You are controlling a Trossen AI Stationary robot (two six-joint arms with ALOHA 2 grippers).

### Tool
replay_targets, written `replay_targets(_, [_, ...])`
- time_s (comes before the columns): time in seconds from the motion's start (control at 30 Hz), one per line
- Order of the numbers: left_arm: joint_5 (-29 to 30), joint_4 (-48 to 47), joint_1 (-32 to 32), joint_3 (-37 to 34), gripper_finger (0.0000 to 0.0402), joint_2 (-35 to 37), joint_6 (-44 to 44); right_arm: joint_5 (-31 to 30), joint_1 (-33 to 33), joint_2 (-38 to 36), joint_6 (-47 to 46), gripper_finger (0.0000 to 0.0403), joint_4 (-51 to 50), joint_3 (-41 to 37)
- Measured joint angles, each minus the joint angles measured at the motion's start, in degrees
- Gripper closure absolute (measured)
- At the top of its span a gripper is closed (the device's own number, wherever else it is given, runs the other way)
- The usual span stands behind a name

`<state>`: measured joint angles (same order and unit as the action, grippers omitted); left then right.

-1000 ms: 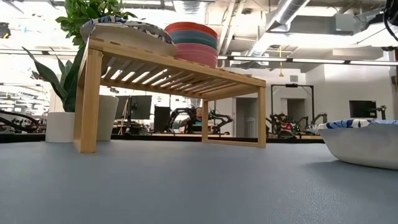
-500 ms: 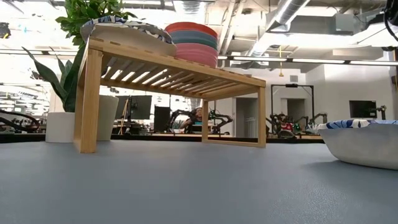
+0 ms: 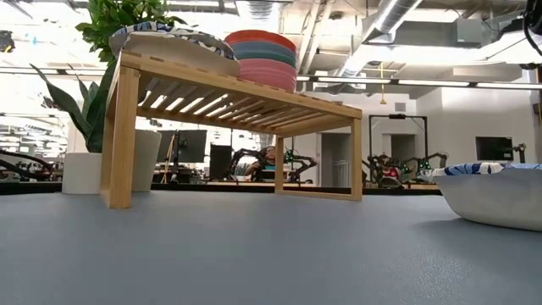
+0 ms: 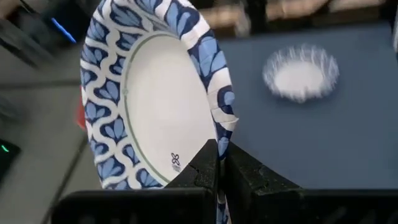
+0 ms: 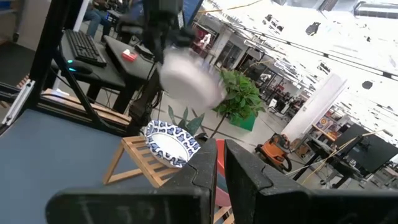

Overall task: Place and stack bowls onto a shelf
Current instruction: Stack the white patterned bowl on top of the other white patterned bowls on the shelf

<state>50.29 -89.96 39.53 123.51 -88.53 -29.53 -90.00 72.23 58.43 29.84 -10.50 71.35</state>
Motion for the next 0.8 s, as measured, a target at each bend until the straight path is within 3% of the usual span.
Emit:
replay_targets(0.17, [-8.52,-0.03,-1.31,-10.97,0.0401,2.52,-3.88,0.00,0.00,0.00,-0.46,0.0346,0.00,0.00])
replay_targets(0.37, [-9.05,-0.06,-1.32,-20.25,0.0401,2.77,-2.78,0.00,0.00,0.00,-0.46,0.0346,0.00,0.00])
replay_targets(0.67, [-8.06,0.03,-6.16,-23.79,0.0401,2.78,2.34,0.02,0.00,0.00,-0.41,0.0346,0.00,0.00])
replay_targets(0.8, [-12.77,0.01,-11.21,-24.55,0.0401,2.19,6.48,0.01,0.00,0.00,-0.57,0.0346,-0.42,0.00])
